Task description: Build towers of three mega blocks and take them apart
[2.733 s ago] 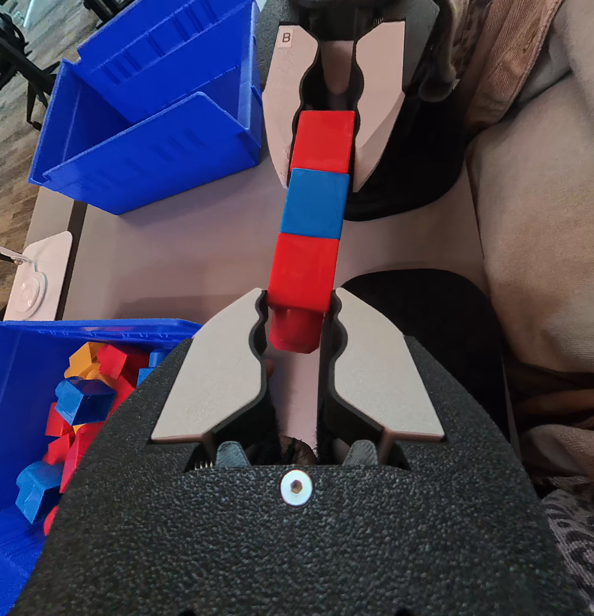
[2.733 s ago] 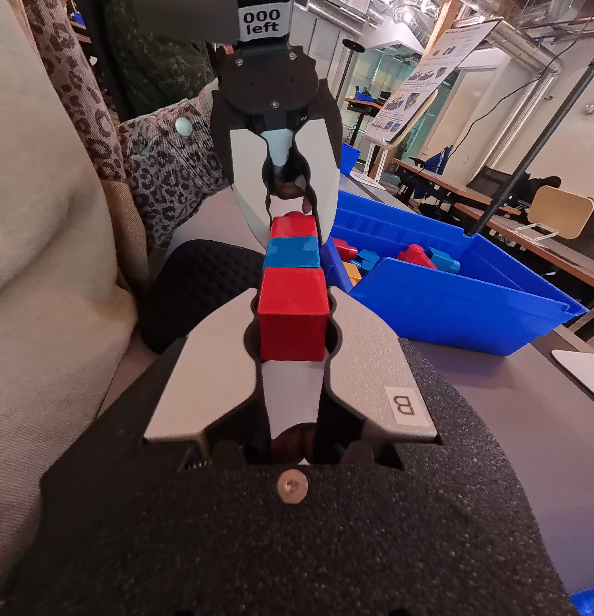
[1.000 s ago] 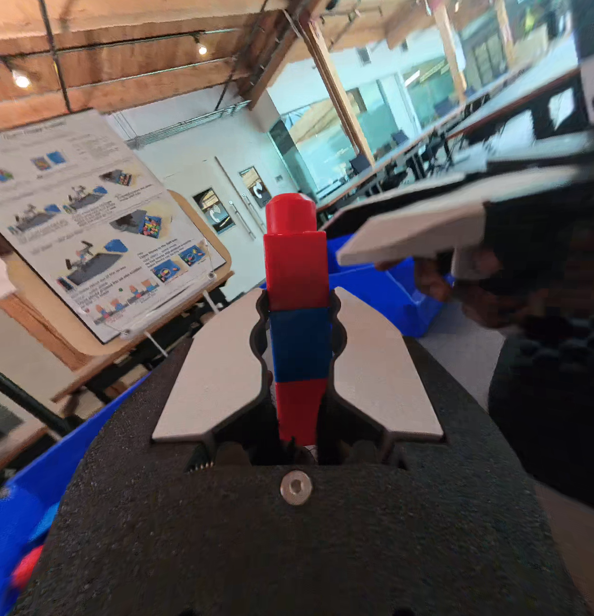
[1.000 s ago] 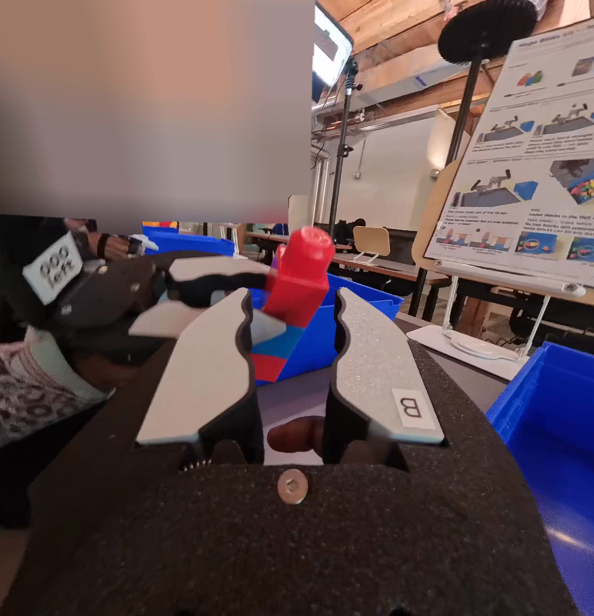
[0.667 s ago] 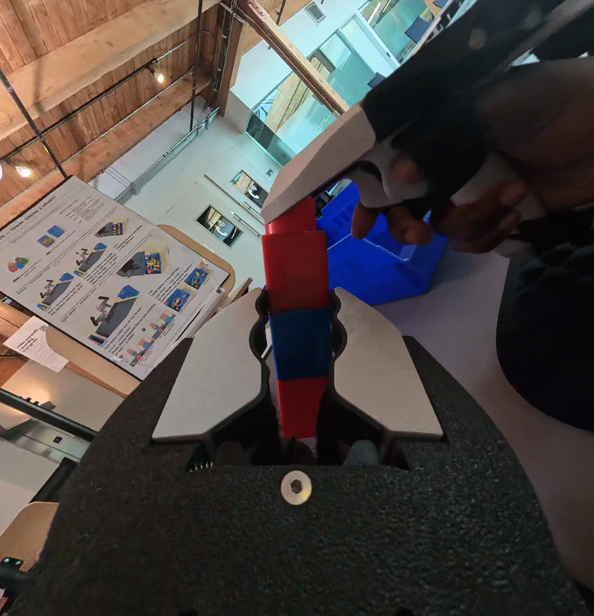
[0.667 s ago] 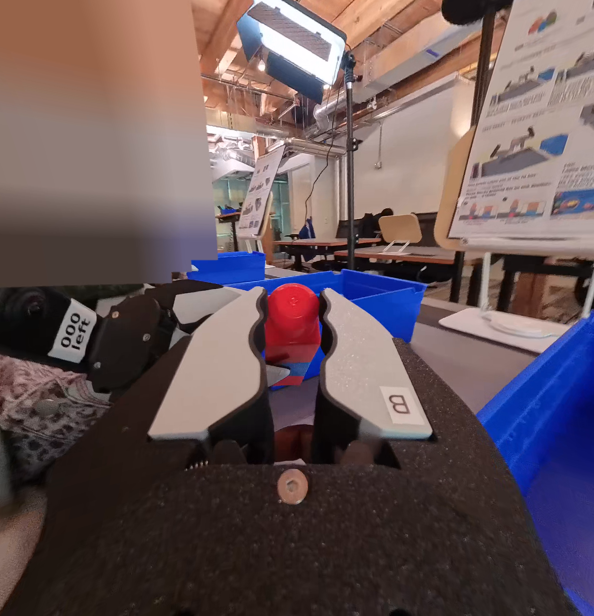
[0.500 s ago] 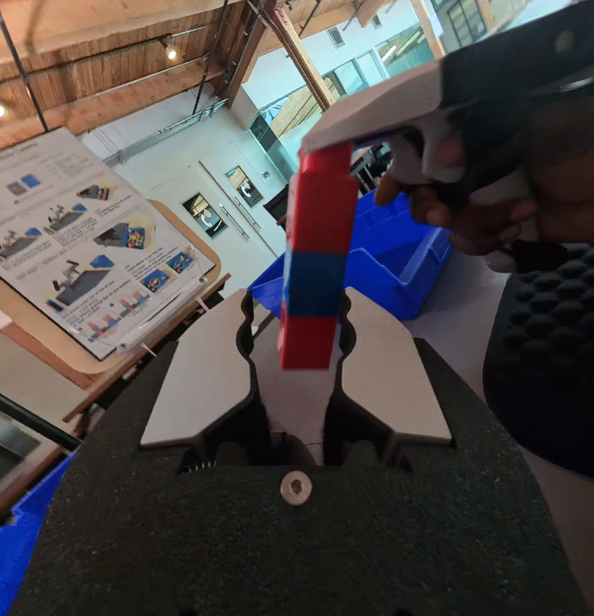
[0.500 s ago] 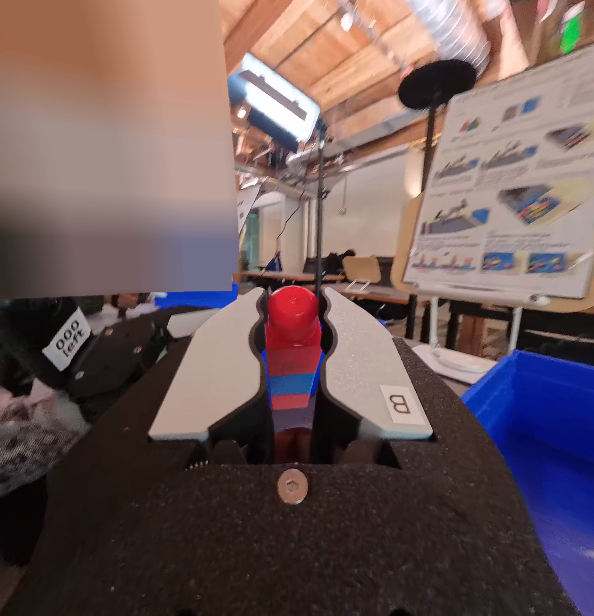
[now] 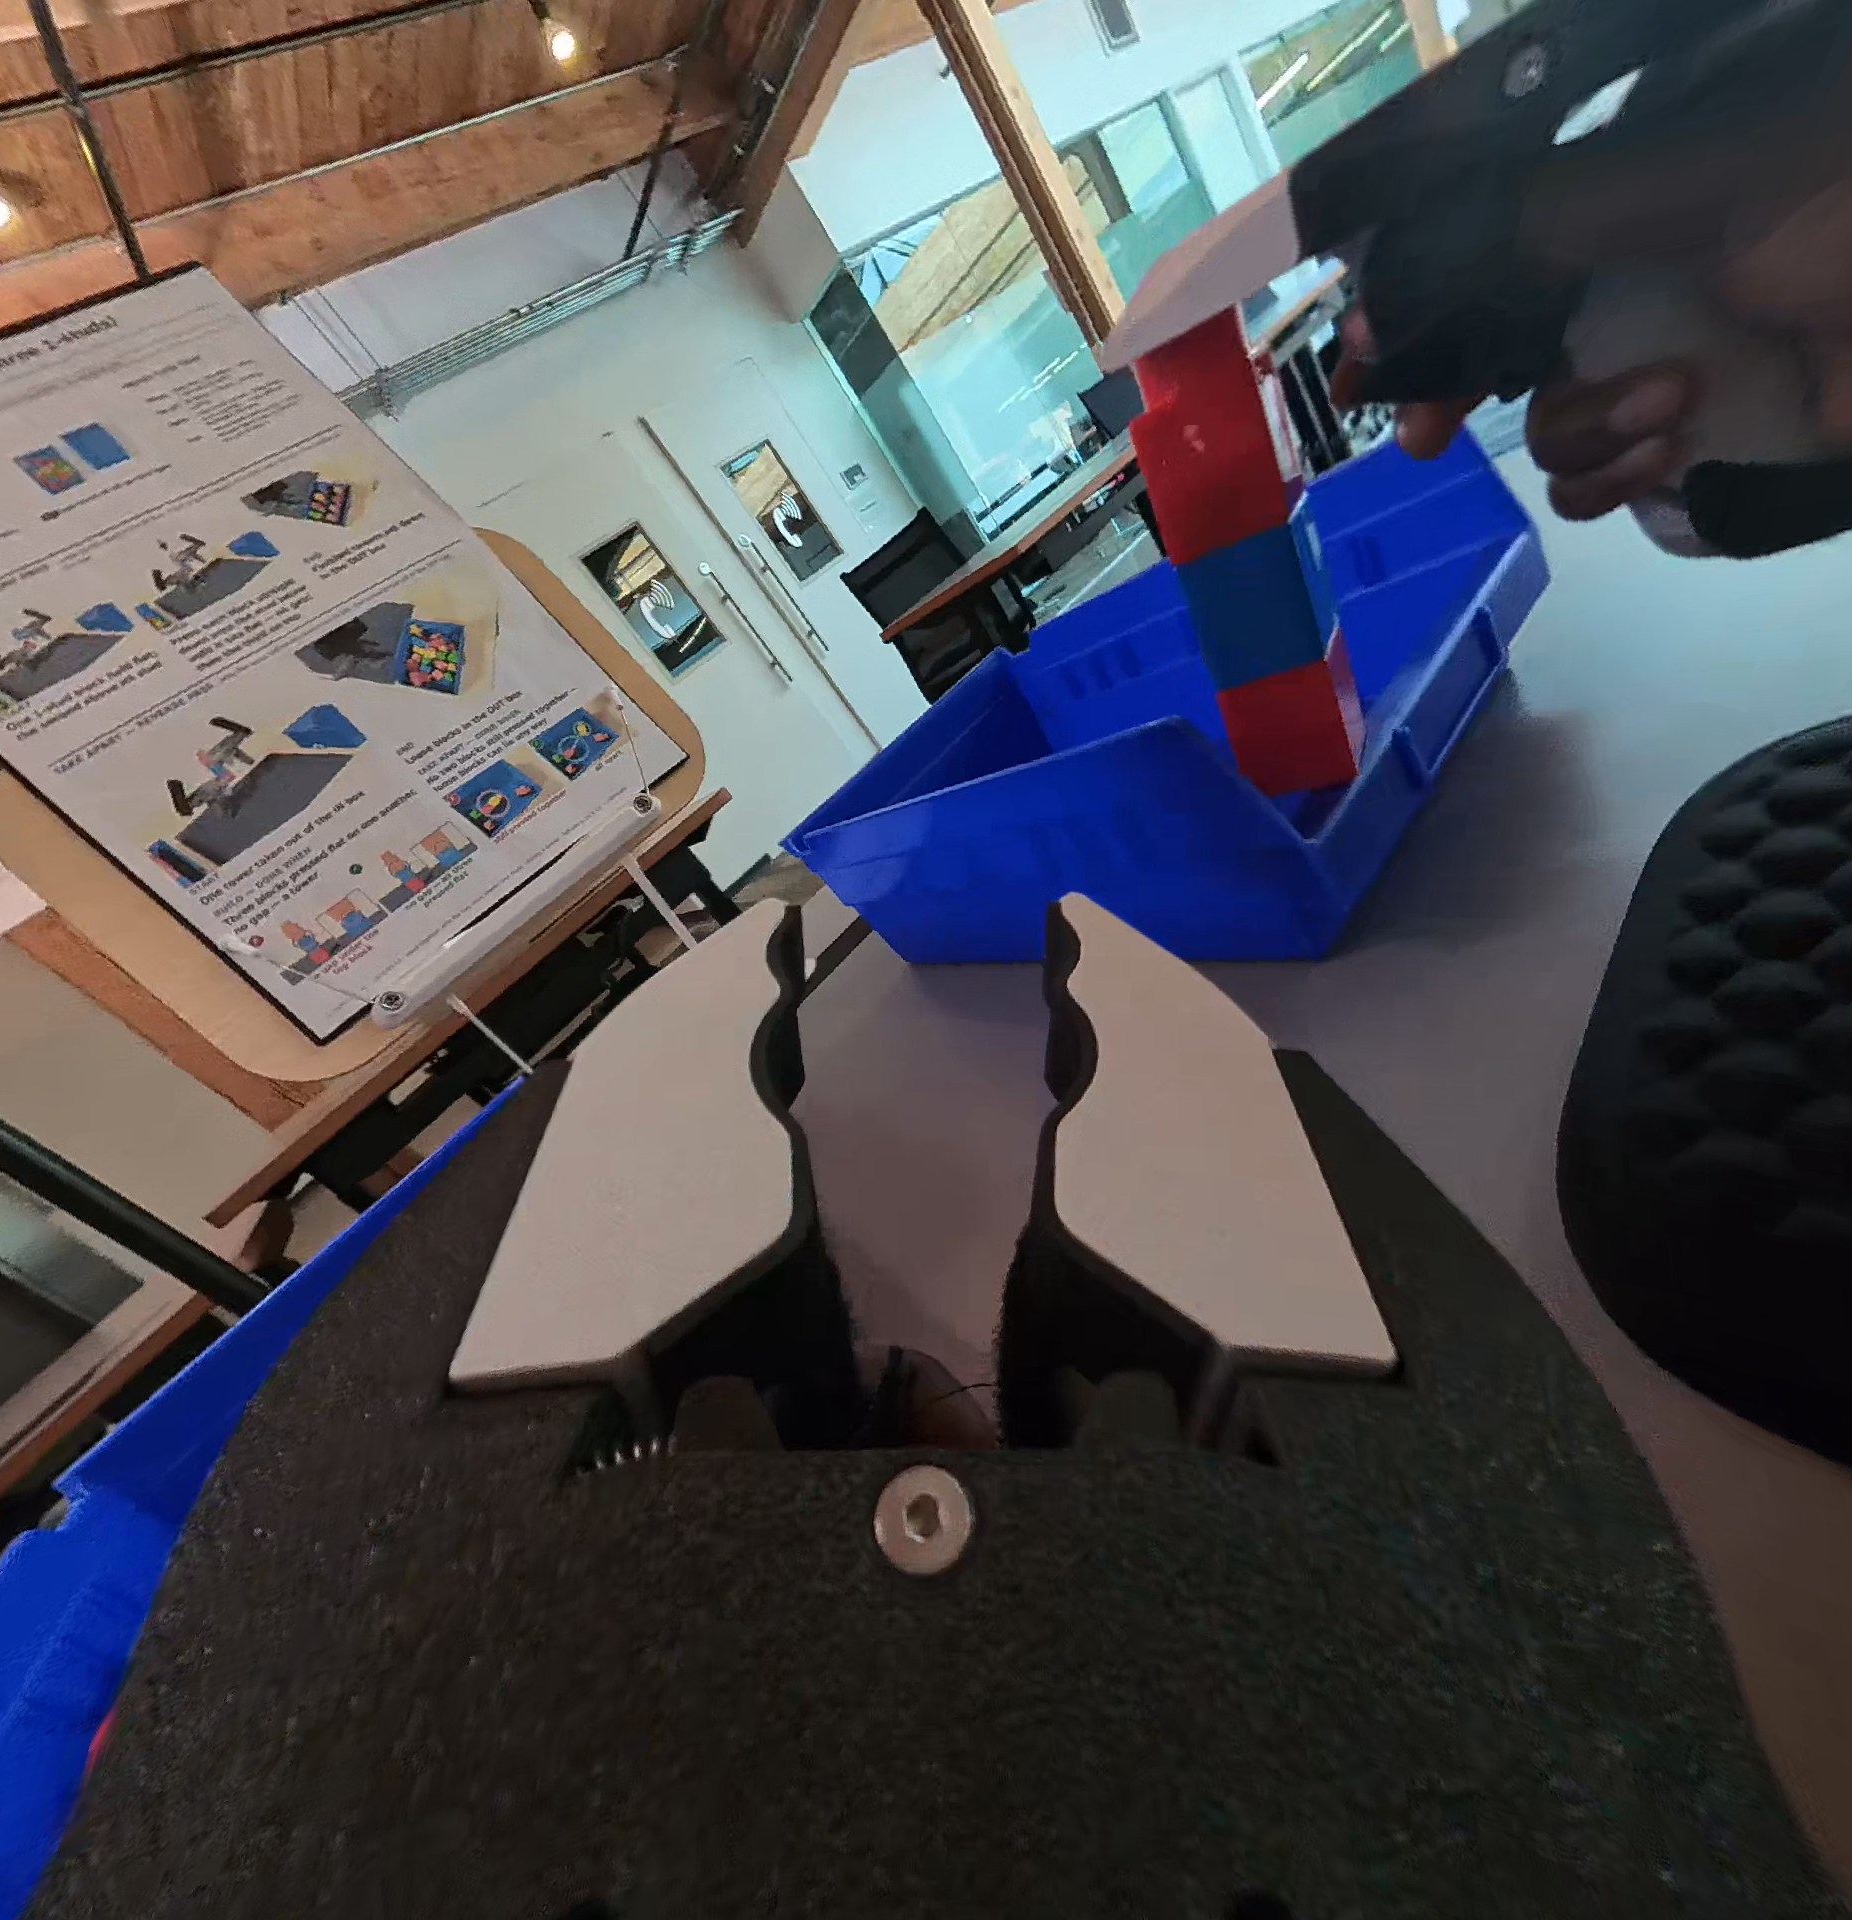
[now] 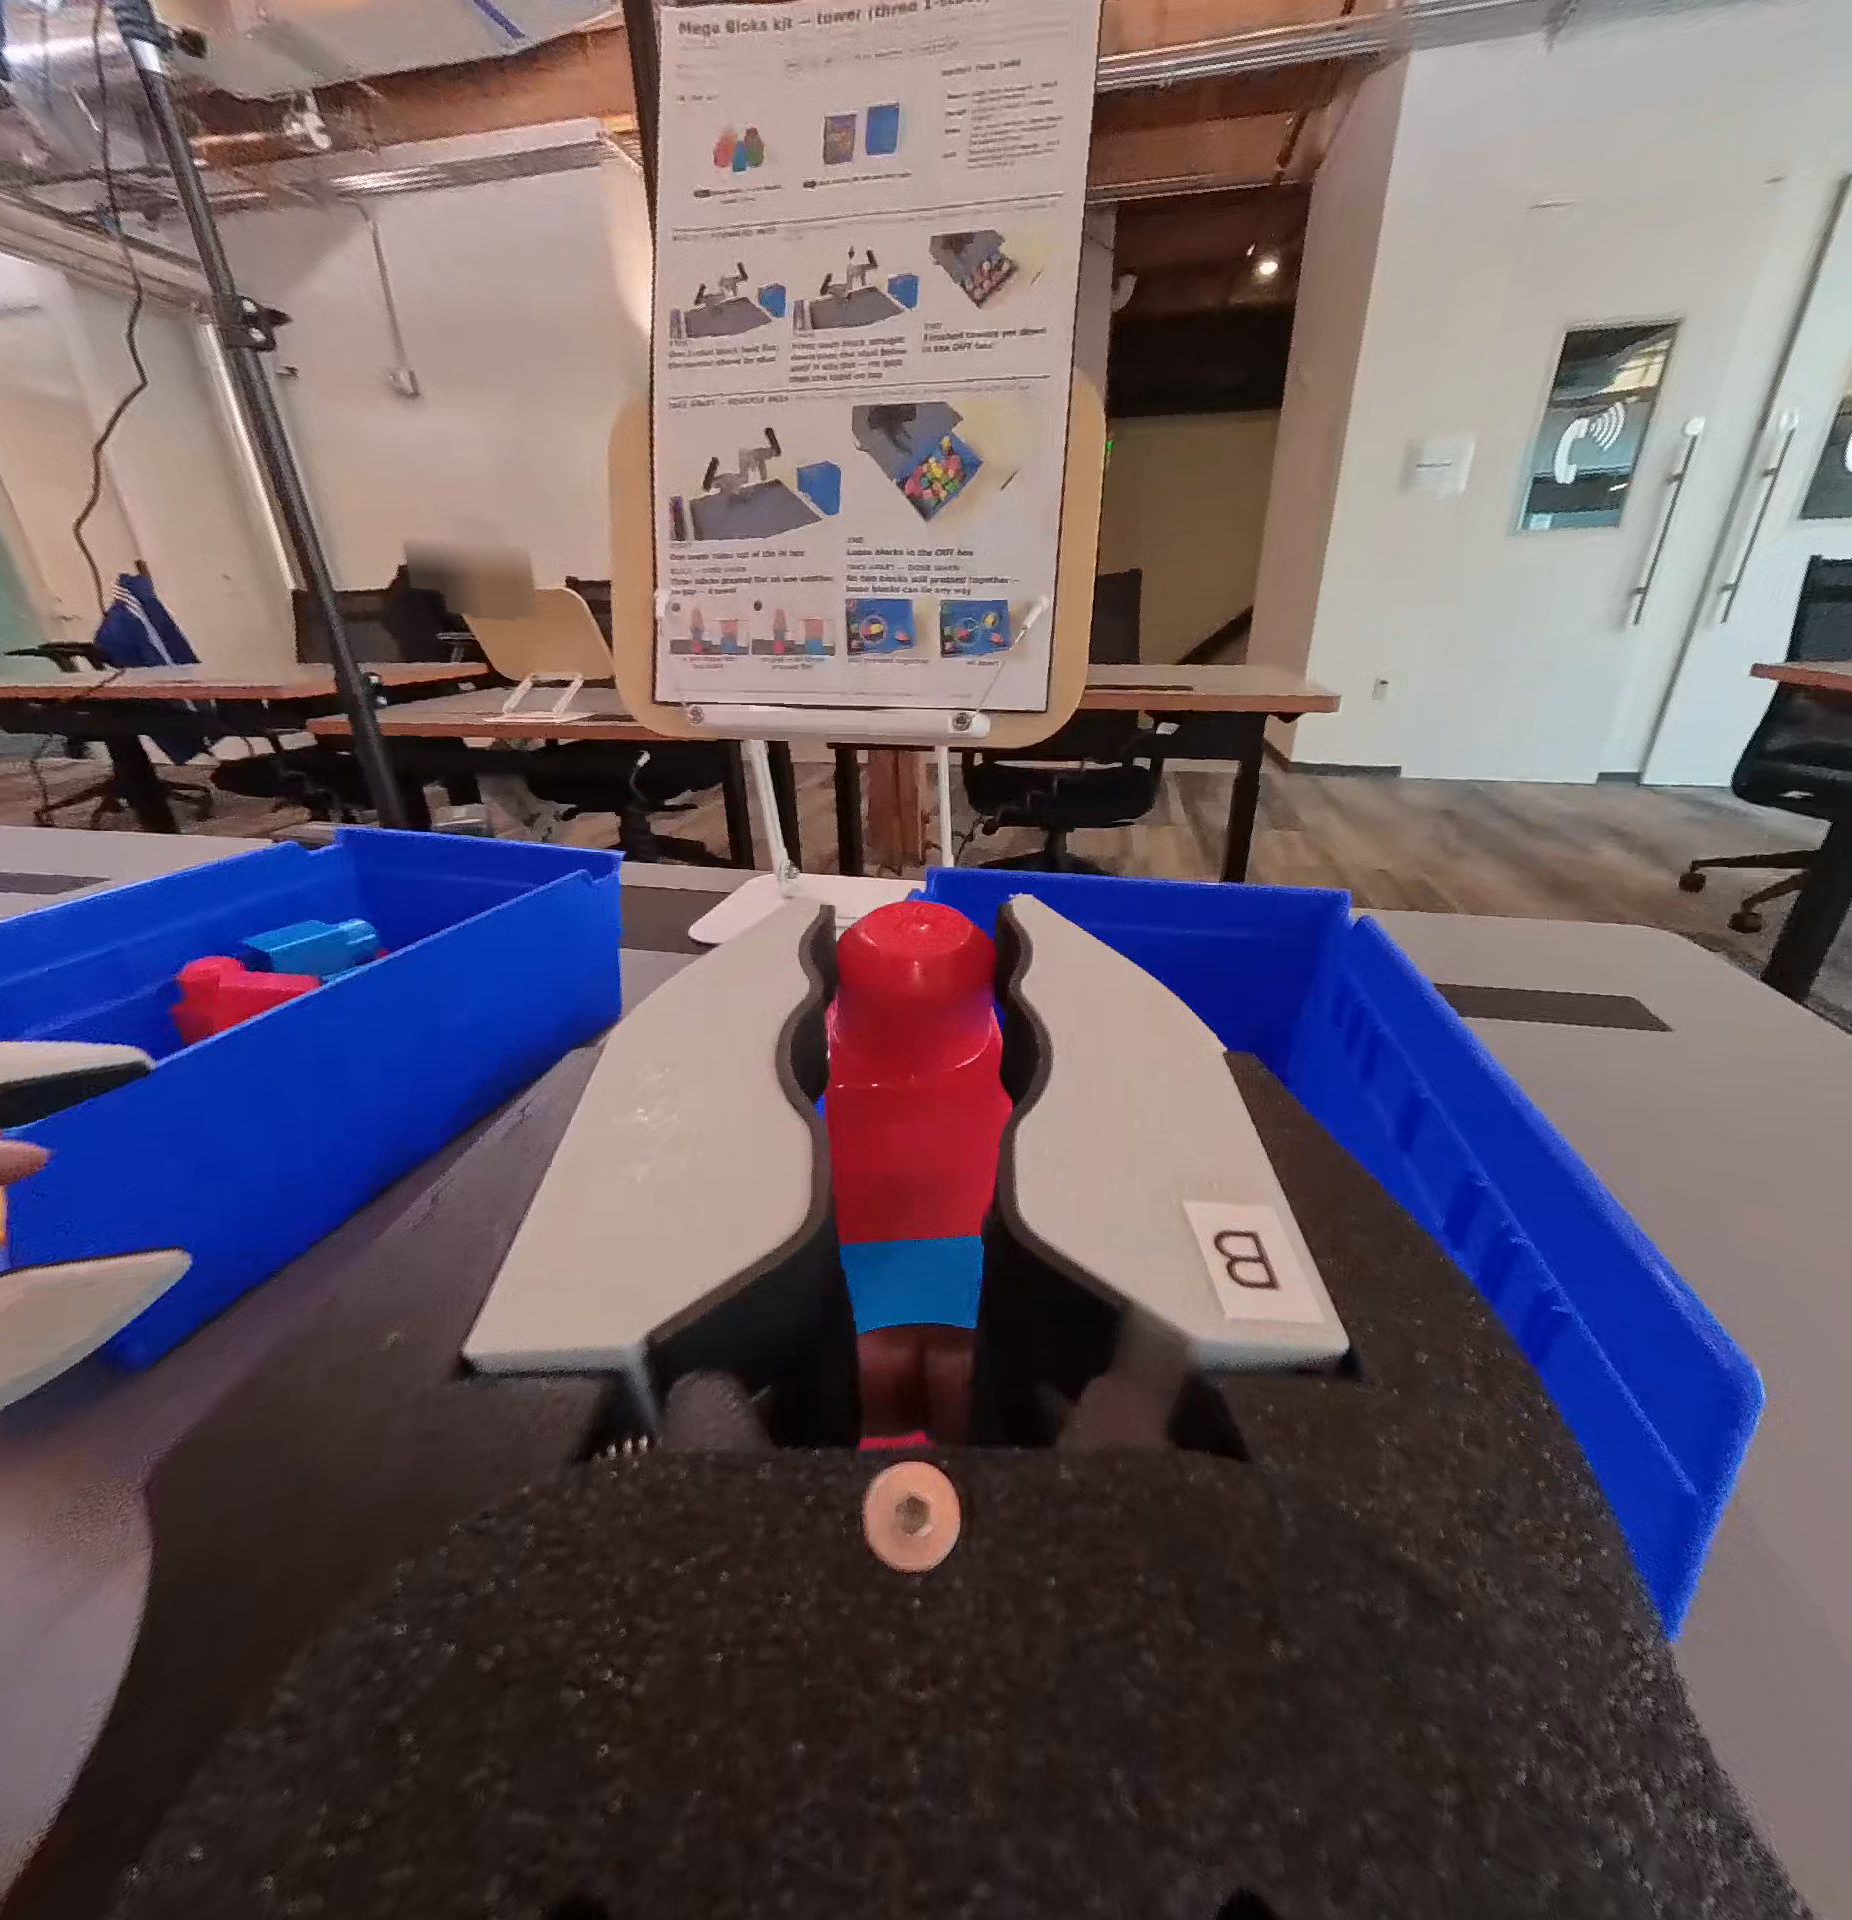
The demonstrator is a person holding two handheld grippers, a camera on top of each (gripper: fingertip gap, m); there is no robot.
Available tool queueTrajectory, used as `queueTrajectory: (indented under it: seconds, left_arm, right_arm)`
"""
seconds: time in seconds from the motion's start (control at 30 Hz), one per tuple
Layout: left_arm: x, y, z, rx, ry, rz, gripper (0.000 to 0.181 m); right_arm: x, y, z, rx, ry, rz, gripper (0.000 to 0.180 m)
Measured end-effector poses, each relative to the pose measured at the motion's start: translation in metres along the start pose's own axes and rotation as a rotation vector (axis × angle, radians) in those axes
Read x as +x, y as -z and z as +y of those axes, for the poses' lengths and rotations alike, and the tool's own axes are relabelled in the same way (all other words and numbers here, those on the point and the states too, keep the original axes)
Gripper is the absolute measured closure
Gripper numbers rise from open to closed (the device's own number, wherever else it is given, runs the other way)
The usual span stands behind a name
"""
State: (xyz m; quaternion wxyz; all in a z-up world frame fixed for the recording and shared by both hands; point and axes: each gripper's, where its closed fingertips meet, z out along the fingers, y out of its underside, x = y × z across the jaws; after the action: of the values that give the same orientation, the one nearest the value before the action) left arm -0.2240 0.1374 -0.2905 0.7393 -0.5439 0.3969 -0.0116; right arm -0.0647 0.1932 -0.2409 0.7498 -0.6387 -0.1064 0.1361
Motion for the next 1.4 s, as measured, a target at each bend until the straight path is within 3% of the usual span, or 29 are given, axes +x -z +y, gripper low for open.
queueTrajectory:
  seconds: [0.23,0.53,0.73,0.83,0.93,1.03,1.13,1.27,1.4]
  left_arm:
    - [-0.002,0.001,0.000,0.002,0.019,-0.004,0.138]
    - [-0.010,0.002,0.001,0.000,0.051,-0.038,0.138]
    - [-0.028,0.008,-0.006,0.058,0.160,-0.105,0.137]
    - [-0.040,0.014,-0.011,0.093,0.192,-0.168,0.137]
    - [-0.054,0.020,-0.012,0.110,0.214,-0.245,0.138]
    - [-0.066,0.026,-0.010,0.116,0.255,-0.307,0.138]
    - [-0.076,0.032,-0.012,0.147,0.290,-0.349,0.138]
    - [-0.096,0.043,0.003,0.089,0.321,-0.432,0.137]
    - [-0.095,0.049,0.030,-0.109,0.268,-0.317,0.137]
  right_arm:
    - [0.004,-0.022,0.007,-0.011,0.013,0.044,0.151]
    - [-0.003,-0.034,0.050,-0.188,0.038,0.052,0.151]
    - [-0.006,-0.027,0.029,-0.044,0.065,0.035,0.132]
    - [-0.037,-0.006,-0.007,0.221,0.110,-0.109,0.131]
    - [-0.097,0.032,-0.026,0.422,0.194,-0.413,0.146]
    - [-0.155,0.049,0.011,0.256,0.165,-0.764,0.144]
    - [-0.194,0.068,0.065,-0.076,0.173,-1.096,0.140]
    - [-0.204,0.073,0.081,-0.160,0.241,-1.152,0.143]
    - [-0.203,0.071,0.081,-0.172,0.228,-1.148,0.142]
